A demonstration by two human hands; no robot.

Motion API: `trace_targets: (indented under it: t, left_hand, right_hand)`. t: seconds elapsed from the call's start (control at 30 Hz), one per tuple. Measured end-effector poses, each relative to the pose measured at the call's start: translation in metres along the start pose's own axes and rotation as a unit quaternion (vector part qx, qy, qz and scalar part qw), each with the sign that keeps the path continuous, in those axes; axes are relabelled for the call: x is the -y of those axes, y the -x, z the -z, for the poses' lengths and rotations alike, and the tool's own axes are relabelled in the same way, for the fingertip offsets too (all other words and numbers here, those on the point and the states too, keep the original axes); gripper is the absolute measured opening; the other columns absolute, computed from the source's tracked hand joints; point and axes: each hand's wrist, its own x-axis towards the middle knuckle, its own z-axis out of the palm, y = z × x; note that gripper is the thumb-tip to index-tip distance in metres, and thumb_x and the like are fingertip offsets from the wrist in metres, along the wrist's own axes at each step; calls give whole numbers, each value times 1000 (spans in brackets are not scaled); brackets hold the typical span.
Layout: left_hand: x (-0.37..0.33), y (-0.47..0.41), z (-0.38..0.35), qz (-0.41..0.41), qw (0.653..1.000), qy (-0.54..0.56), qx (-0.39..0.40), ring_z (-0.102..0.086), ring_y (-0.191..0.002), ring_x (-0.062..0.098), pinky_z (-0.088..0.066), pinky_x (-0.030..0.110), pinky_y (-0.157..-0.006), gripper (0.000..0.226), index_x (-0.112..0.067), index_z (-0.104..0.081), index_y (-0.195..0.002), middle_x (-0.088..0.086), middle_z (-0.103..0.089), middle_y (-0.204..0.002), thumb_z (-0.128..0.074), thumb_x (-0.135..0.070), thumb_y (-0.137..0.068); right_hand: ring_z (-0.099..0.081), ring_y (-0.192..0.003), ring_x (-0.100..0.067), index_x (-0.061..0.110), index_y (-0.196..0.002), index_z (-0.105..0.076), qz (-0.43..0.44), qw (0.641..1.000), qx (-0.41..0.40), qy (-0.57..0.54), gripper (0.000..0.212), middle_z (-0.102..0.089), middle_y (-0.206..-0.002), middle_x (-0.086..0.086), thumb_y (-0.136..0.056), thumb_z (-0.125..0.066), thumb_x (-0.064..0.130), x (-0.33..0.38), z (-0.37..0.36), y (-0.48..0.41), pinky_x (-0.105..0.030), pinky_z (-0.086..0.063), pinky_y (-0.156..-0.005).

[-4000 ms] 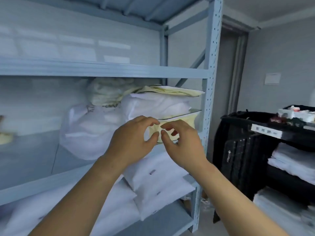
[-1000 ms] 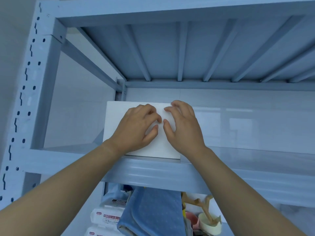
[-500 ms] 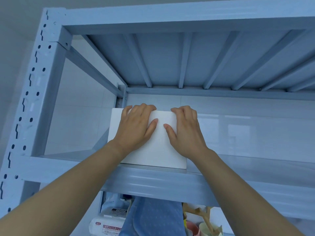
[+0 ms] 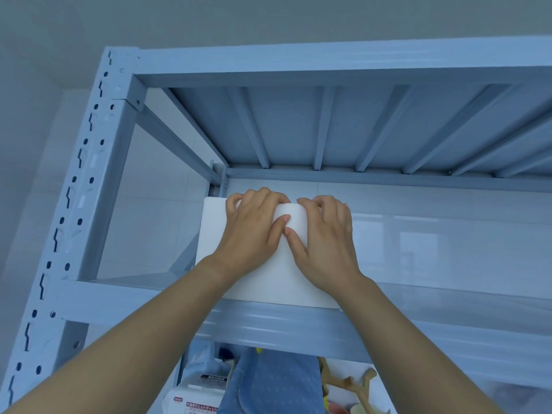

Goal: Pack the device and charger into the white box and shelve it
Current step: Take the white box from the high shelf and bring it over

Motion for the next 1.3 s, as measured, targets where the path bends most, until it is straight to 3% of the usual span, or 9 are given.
trace_targets:
  t: [0.13, 0.3, 0.6, 0.77, 1.0, 1.3]
  left_hand:
    - [-18, 2, 18, -7, 1000, 5, -24, -47, -97, 16, -18, 30, -90, 26, -20, -54, -108, -8, -53, -99, -39, -31, -89]
    - [-57, 9, 40, -15, 997, 35, -60, -46, -96, 13, -18, 30, -88, 23, -21, -54, -105, -14, -45, -93, -43, -31, -88]
    - [-162, 37, 68, -27, 991, 72, -109, -46, -89, 12, -16, 26, -82, 17, -20, -57, -100, -8, -56, -92, -50, -27, -86]
    - [-235, 56, 76, -34, 989, 111, -88, -43, -92, 9, -15, 25, -85, 19, -21, -57, -103, -8, -56, -95, -50, -22, -85]
    - [-332, 87, 82, -103, 978, 179, 8, -41, -102, 9, -16, 23, -85, 45, -21, -53, -117, -5, -56, -107, -57, -13, -73]
    - [-467, 120, 69, -116, 962, 249, 2, -46, -94, 6, -15, 22, -81, 39, -28, -57, -108, -14, -61, -101, -57, -13, -72]
  right_hand:
    - [-29, -107, -20, 10, -121, -49, 8, 999, -49, -19, 41, -46, -113, -10, -87, -52, 34, 7, 22, 6, -52, -27, -104]
    - [-41, -104, -28, 10, -116, -51, 21, 997, -77, 4, 42, -47, -110, -10, -83, -49, 36, 14, 66, 23, -51, -29, -101]
    - [-32, -97, -16, 11, -109, -54, 23, 993, -119, -6, 36, -47, -103, -7, -79, -58, 30, 3, 167, 83, -53, -35, -95]
    - [-35, -98, -14, 11, -107, -53, 26, 993, -119, -8, 33, -46, -102, -4, -79, -62, 25, -19, 229, 125, -57, -36, -93]
    - [-34, -97, -14, 17, -104, -49, -15, 995, -100, 14, 32, -38, -101, 3, -78, -66, 23, -58, 317, 195, -58, -34, -94]
    - [-33, -89, -1, 15, -94, -52, -87, 989, -94, 80, 28, -42, -93, 8, -75, -72, 17, -94, 429, 284, -60, -38, -89]
